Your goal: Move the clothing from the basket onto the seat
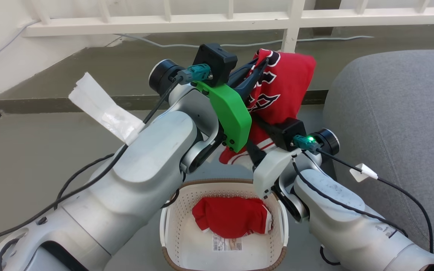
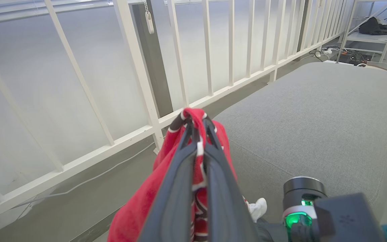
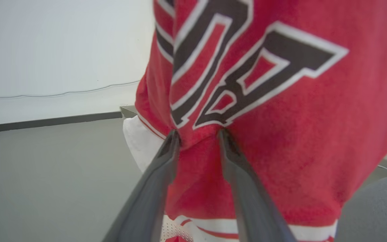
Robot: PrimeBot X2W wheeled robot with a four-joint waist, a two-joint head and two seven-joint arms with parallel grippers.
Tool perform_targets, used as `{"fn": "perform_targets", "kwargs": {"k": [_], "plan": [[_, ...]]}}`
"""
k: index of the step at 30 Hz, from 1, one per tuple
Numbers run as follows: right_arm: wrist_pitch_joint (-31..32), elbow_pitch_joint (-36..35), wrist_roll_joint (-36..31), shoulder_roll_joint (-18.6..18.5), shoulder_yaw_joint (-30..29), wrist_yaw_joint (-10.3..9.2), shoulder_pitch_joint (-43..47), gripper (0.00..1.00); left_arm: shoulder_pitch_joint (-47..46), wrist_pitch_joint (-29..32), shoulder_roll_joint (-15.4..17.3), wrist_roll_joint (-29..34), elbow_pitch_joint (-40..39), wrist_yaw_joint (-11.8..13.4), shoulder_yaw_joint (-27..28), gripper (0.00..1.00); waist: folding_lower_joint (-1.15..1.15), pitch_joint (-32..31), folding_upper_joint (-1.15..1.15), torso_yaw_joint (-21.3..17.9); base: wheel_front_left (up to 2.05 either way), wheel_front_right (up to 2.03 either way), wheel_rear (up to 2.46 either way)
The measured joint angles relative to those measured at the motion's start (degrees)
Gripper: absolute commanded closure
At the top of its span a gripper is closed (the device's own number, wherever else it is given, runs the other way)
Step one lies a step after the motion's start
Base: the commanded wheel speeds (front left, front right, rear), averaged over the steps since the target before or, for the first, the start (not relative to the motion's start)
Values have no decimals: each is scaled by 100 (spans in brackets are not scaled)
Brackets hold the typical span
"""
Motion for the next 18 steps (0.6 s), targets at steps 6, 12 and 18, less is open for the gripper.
{"fn": "perform_targets", "kwargs": {"k": [6,12,18], "plan": [[0,1,68,3,64,-42,-34,100,0,4,7,-18,36,114,-62,100,0,6,0,29,0,0,0],[0,-3,119,3,166,-42,-35,100,1,-1,9,-18,360,346,77,100,0,11,0,-67,0,0,0],[0,-54,165,3,40,-43,-28,100,77,-60,67,-19,605,446,192,100,0,47,0,-245,0,0,0]]}}
